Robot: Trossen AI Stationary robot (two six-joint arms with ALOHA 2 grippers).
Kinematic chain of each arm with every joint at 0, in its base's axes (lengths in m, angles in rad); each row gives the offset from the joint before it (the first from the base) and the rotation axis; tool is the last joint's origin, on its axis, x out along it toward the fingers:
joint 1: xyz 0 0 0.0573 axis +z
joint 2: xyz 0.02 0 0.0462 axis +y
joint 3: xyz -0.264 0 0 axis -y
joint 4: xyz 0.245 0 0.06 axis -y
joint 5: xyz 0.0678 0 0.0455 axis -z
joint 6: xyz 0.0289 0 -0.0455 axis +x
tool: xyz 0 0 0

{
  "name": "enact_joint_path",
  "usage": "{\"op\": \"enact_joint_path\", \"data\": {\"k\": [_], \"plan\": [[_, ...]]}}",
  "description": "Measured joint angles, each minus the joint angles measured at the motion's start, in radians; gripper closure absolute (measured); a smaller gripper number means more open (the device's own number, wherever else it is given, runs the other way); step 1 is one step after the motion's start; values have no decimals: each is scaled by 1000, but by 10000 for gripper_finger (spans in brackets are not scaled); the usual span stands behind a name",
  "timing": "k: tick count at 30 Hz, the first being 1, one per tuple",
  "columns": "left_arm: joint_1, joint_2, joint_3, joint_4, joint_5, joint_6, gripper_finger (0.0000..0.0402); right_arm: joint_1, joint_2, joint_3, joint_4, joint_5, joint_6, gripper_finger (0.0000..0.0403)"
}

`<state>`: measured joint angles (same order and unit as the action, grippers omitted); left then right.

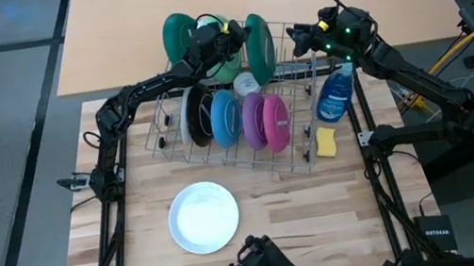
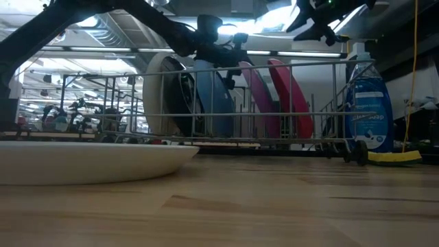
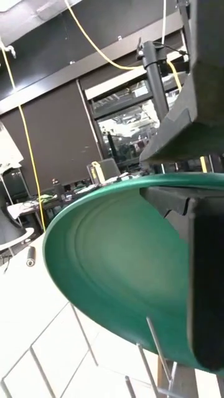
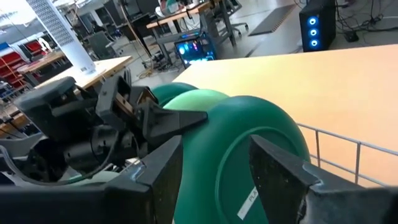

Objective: Sort dishes
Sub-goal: Put the dark green plate in the dish rack

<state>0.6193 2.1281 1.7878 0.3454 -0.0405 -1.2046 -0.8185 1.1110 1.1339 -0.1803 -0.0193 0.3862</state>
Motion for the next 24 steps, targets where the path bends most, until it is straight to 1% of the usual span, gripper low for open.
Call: {"op": "enact_joint_path", "data": {"k": [7, 11, 14, 18, 24], "plan": [[0, 0, 0, 2, -1, -3, 302, 0, 0, 0, -11, 0, 0, 217], [0, 0, 0, 15, -15, -3, 285, 0, 0, 0, -11, 0, 0, 217], [0, 0, -1, 67, -57, -10, 278, 0, 0, 0, -11, 0, 0, 217], [2, 0, -1, 110, -164, -10, 276, 0, 0, 0, -10, 0, 0, 217], [0, 0, -1, 106, -168, -4, 276, 0, 0, 0, -9, 0, 0, 217]]}}
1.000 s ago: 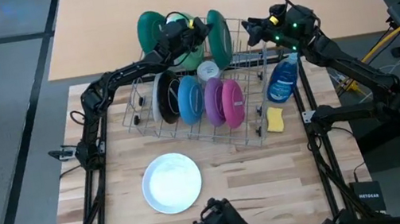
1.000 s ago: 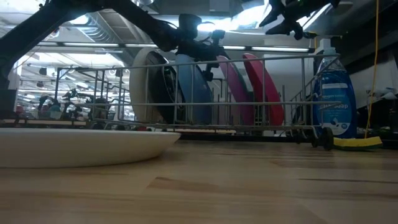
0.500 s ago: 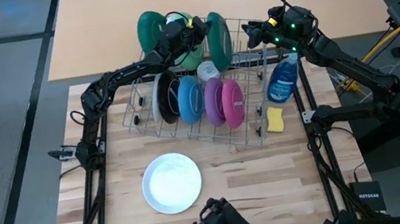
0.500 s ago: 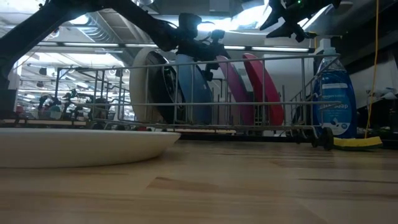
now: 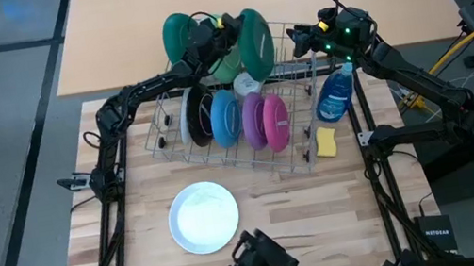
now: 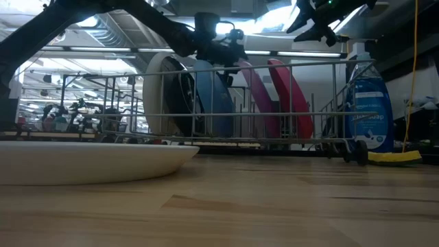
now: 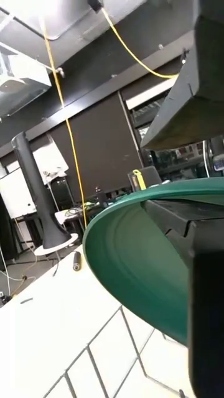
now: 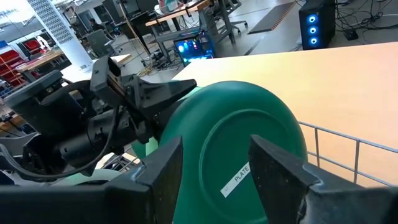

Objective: Sort dishes
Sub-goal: Put the dark green plate in the dish rack, then put the white plate in the dish rack

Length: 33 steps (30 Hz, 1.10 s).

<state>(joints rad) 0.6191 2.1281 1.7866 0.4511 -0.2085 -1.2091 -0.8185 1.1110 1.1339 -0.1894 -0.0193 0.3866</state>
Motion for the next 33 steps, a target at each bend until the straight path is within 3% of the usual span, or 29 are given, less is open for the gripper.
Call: {"op": "enact_joint_path", "data": {"k": [13, 23, 28, 33], "plan": [[-43, 0, 0, -76, -83, 256, 276, 0, 0, 0, 0, 0, 1, 217], [-65, 0, 1, -95, -86, 620, 276, 0, 0, 0, -21, -26, 1, 217], [-65, 0, 1, -76, -86, 630, 276, 0, 0, 0, -71, -26, 1, 217], [-64, -3, 1, 102, -72, 539, 276, 0, 0, 0, -72, -27, 1, 217]]}}
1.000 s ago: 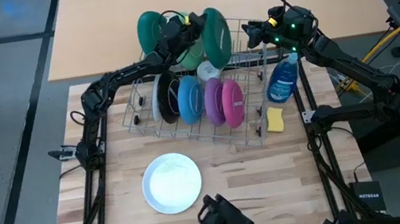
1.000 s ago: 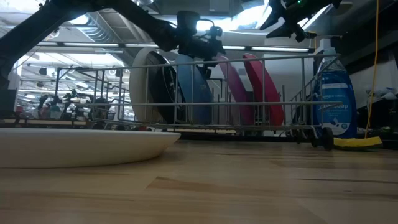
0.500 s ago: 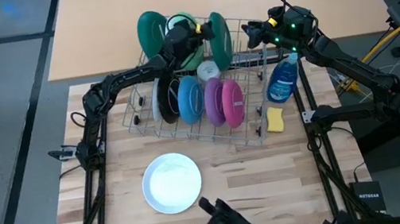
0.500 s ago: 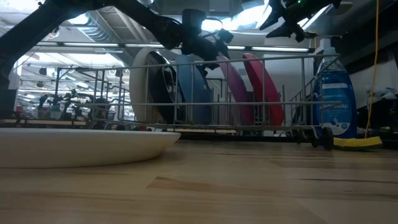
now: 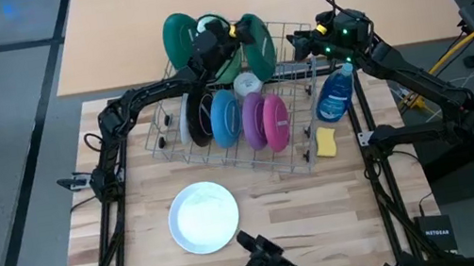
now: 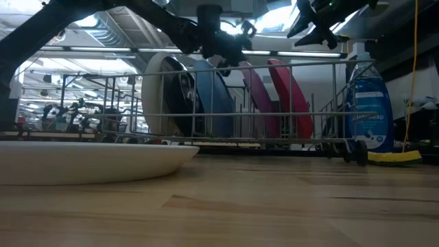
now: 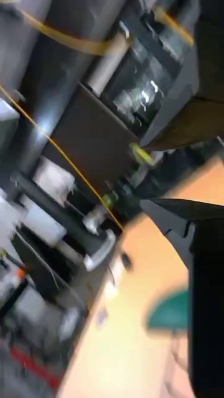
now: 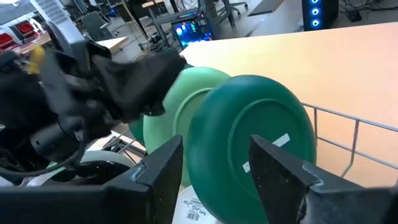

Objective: Sort dishes
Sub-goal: Put the white plate in the dish rack

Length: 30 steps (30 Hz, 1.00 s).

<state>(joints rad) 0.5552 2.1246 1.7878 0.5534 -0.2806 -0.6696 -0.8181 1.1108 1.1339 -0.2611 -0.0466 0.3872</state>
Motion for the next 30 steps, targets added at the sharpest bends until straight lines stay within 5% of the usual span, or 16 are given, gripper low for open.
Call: {"op": "enact_joint_path", "data": {"k": [5, 14, 20, 30], "plan": [[8, -48, 0, 92, 244, -21, 276, 0, -2, 0, 35, -116, -1, 217], [-6, -164, 0, 71, 1064, 120, 276, 62, -3, 0, 22, -460, 24, 217], [-34, -223, 0, -71, 1358, 119, 276, 242, -1, 0, 22, -417, 80, 217], [-124, -322, 0, -541, 1631, 256, 276, 581, 0, 0, 13, -222, 172, 217]]}}
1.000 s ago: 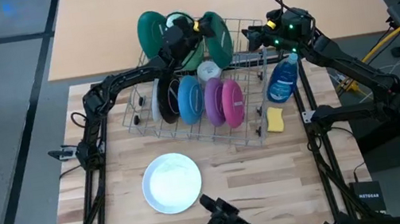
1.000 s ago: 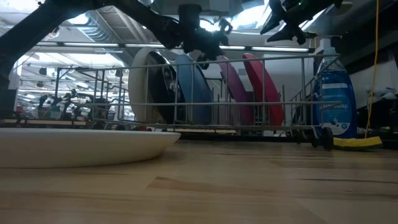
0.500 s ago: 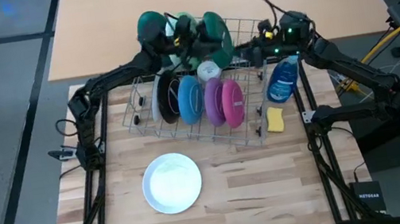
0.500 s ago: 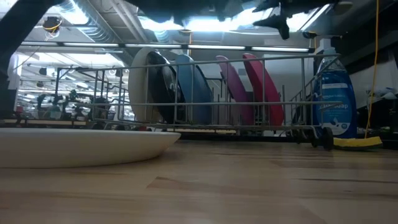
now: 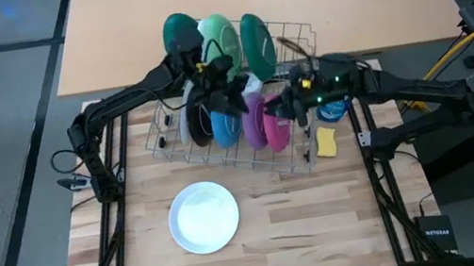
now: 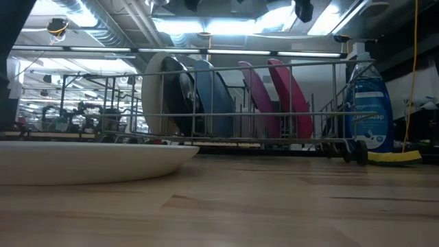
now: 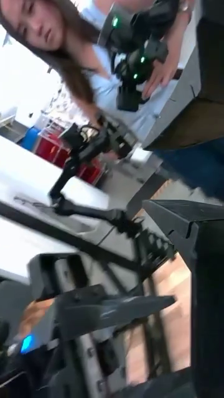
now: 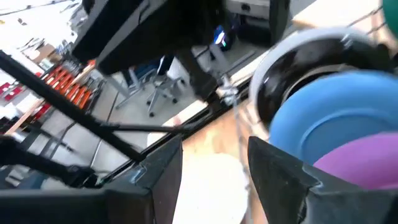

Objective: Sort dishes
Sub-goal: Put the white plate in the dish rack

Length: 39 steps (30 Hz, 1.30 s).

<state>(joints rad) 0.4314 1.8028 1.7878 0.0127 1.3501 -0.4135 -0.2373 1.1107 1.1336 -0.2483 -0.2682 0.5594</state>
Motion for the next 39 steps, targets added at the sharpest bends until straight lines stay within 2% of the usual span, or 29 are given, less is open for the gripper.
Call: {"op": "enact_joint_path", "data": {"k": [3, 6, 8, 11, 14, 17, 21, 27, 30, 34, 39], "plan": [[-29, -44, 0, -249, -10, 153, 276, 82, 0, 0, -31, 40, 22, 217], [-65, -89, 0, -565, -139, 344, 276, 159, 0, 0, -86, 65, 44, 217], [-97, -117, 0, -783, -295, 494, 276, 209, 0, 0, -131, 84, 54, 217], [-163, -161, 0, -1070, -618, 621, 276, 286, 0, 0, -187, 119, 91, 217], [-250, -178, 0, -1289, -902, 632, 276, 366, 4, 0, -224, 180, 118, 217], [-345, -178, 0, -1445, -1041, 556, 276, 442, 27, 0, -228, 271, 172, 217], [-456, -179, -19, -1547, -1102, 339, 276, 515, 81, 0, -224, 366, 254, 217], [-557, -179, -109, -1547, -1137, -120, 276, 572, 172, 0, -224, 338, 321, 217], [-589, -178, -175, -1541, -1143, -265, 276, 600, 200, 0, -223, 337, 350, 217], [-620, -178, -265, -1544, -1136, -329, 276, 632, 215, 0, -224, 338, 355, 217], [-648, -180, -382, -1546, -1023, -267, 276, 677, 215, 0, -225, 373, 411, 217]]}}
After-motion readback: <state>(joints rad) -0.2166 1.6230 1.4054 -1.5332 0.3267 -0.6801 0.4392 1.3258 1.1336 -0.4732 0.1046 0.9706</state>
